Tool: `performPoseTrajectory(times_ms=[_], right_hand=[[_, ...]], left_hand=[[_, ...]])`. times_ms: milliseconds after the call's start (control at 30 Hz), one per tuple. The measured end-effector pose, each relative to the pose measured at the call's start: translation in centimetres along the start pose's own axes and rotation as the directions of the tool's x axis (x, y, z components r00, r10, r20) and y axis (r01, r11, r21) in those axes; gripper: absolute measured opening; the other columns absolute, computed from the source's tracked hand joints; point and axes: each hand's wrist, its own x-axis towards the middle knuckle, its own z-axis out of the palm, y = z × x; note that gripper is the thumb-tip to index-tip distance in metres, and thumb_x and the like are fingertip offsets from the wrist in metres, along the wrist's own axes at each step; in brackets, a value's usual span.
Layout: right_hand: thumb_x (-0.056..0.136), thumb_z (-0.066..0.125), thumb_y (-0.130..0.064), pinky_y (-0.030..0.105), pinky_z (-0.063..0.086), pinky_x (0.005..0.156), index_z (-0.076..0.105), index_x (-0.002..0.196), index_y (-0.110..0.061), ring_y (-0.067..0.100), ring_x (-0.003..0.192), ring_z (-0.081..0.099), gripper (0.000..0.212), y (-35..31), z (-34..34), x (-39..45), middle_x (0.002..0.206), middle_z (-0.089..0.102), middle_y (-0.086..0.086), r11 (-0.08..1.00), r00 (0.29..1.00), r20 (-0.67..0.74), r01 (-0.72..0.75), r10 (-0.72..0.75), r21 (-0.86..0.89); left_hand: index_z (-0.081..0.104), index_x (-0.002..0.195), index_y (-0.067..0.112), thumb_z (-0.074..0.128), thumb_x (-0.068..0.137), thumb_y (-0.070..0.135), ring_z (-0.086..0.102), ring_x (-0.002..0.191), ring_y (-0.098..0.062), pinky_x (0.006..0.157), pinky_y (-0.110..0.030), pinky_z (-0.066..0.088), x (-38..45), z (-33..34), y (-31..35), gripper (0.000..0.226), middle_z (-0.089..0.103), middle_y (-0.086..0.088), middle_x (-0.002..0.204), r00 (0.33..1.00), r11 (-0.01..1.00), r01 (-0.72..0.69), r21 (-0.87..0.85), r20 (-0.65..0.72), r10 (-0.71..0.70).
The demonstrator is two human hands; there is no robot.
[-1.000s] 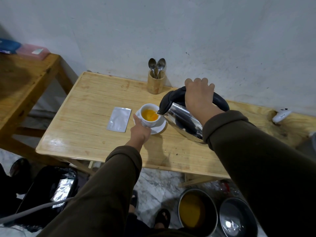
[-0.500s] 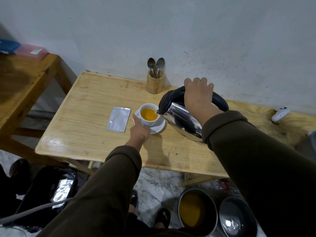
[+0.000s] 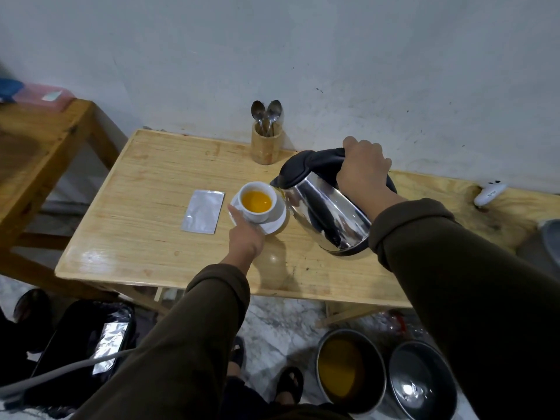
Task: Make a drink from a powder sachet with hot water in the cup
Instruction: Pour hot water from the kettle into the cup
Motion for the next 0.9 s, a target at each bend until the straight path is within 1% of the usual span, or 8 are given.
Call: performPoseTrajectory(times_ms=[133, 233, 333, 400, 533, 633, 767, 900], right_hand=[[0.085, 0.051, 0.001, 0.048, 0.040, 0.093, 0.048, 0.117, -0.007, 0.036, 0.113, 0.047, 0.032, 2.1, -0.1, -0.2, 0.115, 0.056, 0.018, 0.982, 0.993, -0.014, -0.115, 0.118, 0.151], [0.083, 0.052, 0.000, 0.049, 0.044, 0.093, 0.050, 0.113, -0.008, 0.036, 0.112, 0.049, 0.031, 3.9, 0.0, -0.4, 0.115, 0.057, 0.017, 0.940, 0.970, -0.030, -0.224, 0.240, 0.257], [0.084, 0.055, -0.003, 0.049, 0.044, 0.093, 0.050, 0.114, -0.008, 0.036, 0.115, 0.050, 0.031, 5.8, 0.0, -0.7, 0.118, 0.058, 0.016, 0.871, 0.927, -0.047, -0.332, 0.373, 0.362], [0.084, 0.055, -0.004, 0.049, 0.046, 0.094, 0.051, 0.113, -0.009, 0.036, 0.115, 0.051, 0.029, 7.1, 0.1, -1.0, 0.119, 0.058, 0.015, 0.820, 0.893, -0.057, -0.382, 0.446, 0.425], [0.082, 0.053, 0.000, 0.051, 0.048, 0.095, 0.052, 0.109, -0.010, 0.033, 0.114, 0.053, 0.028, 9.5, 0.6, -1.6, 0.116, 0.059, 0.013, 0.720, 0.826, -0.064, -0.447, 0.560, 0.531], [0.079, 0.051, 0.003, 0.052, 0.048, 0.094, 0.052, 0.102, -0.009, 0.033, 0.110, 0.054, 0.026, 11.1, 1.3, -2.1, 0.111, 0.059, 0.011, 0.640, 0.783, -0.072, -0.448, 0.618, 0.624], [0.073, 0.048, 0.003, 0.050, 0.052, 0.088, 0.051, 0.096, -0.012, 0.033, 0.103, 0.057, 0.028, 13.2, 2.5, -2.4, 0.105, 0.061, 0.011, 0.560, 0.722, -0.071, -0.467, 0.688, 0.684], [0.070, 0.046, 0.003, 0.048, 0.053, 0.086, 0.050, 0.095, -0.012, 0.033, 0.101, 0.057, 0.029, 14.9, 3.4, -2.8, 0.104, 0.061, 0.010, 0.523, 0.696, -0.060, -0.477, 0.715, 0.707]], left_hand=[[-0.019, 0.150, 0.011, 0.043, 0.096, 0.015, 0.050, 0.124, -0.039, 0.088, -0.036, 0.040, -0.2, 1.6, -0.7, 0.082, 0.044, -0.027, 0.140, 0.999, 1.000, -0.004, -0.016, -0.041, 0.004], [0.001, 0.152, 0.011, 0.045, 0.094, 0.009, 0.055, 0.116, -0.041, 0.082, -0.034, 0.039, -0.2, 2.5, -1.0, 0.072, 0.051, -0.027, 0.132, 0.992, 0.999, -0.029, -0.038, -0.126, 0.024], [0.011, 0.150, 0.014, 0.042, 0.094, 0.013, 0.054, 0.116, -0.040, 0.079, -0.033, 0.036, 0.3, 3.4, -1.7, 0.064, 0.053, -0.022, 0.130, 0.994, 0.995, -0.067, -0.069, -0.095, 0.060], [0.029, 0.142, 0.006, 0.042, 0.092, 0.011, 0.052, 0.117, -0.041, 0.081, -0.036, 0.039, 0.5, 3.6, -1.9, 0.052, 0.052, -0.024, 0.130, 0.994, 0.997, -0.073, 0.020, -0.082, 0.075], [0.052, 0.120, -0.007, 0.039, 0.090, 0.007, 0.042, 0.126, -0.042, 0.104, -0.037, 0.033, 1.6, 4.5, -2.2, 0.035, 0.049, -0.027, 0.132, 0.993, 0.954, -0.093, 0.285, -0.042, 0.110], [0.055, 0.121, -0.005, 0.041, 0.089, 0.011, 0.039, 0.129, -0.042, 0.108, -0.037, 0.032, 2.3, 5.1, -2.3, 0.038, 0.042, -0.027, 0.138, 0.996, 0.934, -0.035, 0.356, -0.064, 0.062], [0.051, 0.129, -0.002, 0.034, 0.095, 0.011, 0.028, 0.137, -0.042, 0.116, -0.040, 0.024, 2.7, 5.4, -2.4, 0.041, 0.044, -0.024, 0.142, 0.989, 0.882, -0.104, 0.460, -0.043, 0.139], [0.046, 0.133, -0.005, 0.033, 0.095, 0.016, 0.024, 0.140, -0.040, 0.117, -0.039, 0.018, 3.6, 5.9, -2.8, 0.045, 0.040, -0.025, 0.146, 0.995, 0.880, -0.054, 0.473, -0.048, 0.087]])
